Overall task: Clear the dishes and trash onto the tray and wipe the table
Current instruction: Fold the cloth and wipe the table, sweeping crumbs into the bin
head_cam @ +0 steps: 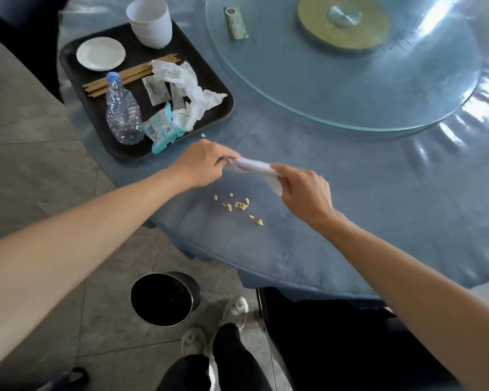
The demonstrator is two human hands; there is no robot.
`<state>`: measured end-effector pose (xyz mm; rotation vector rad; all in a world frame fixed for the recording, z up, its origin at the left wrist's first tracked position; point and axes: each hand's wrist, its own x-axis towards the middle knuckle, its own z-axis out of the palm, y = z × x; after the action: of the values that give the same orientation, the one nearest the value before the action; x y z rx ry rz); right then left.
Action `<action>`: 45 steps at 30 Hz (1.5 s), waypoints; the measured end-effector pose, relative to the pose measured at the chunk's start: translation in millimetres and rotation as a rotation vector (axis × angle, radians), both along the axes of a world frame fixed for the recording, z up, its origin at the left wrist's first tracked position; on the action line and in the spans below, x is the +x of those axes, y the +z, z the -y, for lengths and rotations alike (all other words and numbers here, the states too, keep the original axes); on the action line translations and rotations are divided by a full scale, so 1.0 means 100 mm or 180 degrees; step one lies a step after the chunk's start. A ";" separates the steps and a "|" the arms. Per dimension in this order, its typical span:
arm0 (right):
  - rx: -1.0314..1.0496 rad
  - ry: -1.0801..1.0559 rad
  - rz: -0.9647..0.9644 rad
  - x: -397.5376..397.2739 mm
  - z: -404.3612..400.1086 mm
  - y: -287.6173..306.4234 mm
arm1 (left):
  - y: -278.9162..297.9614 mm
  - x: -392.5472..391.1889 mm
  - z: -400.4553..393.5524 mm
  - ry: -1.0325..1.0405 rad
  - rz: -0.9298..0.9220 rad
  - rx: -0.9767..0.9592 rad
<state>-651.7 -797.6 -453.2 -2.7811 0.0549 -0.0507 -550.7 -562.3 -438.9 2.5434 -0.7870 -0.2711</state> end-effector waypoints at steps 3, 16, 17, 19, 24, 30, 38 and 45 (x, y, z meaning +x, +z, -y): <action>0.0106 -0.0228 0.0163 0.26 0.10 0.01 | 0.00 0.14 0.15 0.0134 0.0141 -0.0199; 0.0003 -0.0269 -0.0294 0.28 0.14 -0.49 | -0.52 -0.09 -0.01 -0.0010 -0.0673 0.0376; -0.0049 -0.0293 -0.0315 0.30 0.12 -0.48 | -0.51 -0.09 -0.04 -0.0048 -0.0778 0.0433; -0.0221 -0.0293 -0.0431 0.35 0.04 -0.45 | -0.46 -0.09 -0.07 -0.0151 -0.0878 0.0531; -0.0903 0.0127 -0.0651 0.43 -0.20 -0.41 | -0.40 -0.05 -0.06 -0.0149 -0.0776 0.0504; -0.0526 0.0687 -0.0344 0.73 -0.34 -0.55 | -0.54 0.13 0.01 -0.0001 -0.0253 0.0366; -0.0465 0.0578 -0.0032 1.40 -0.50 -0.69 | -0.62 0.58 0.09 0.0513 0.0590 0.0301; -0.0365 0.1037 -0.0084 1.73 -0.53 -0.74 | -0.77 0.48 -0.10 0.0707 0.0622 0.0299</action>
<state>-478.6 -744.2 -527.6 -2.8662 -0.4055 0.0675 -502.6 -552.2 -516.0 2.7475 -0.5638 0.0134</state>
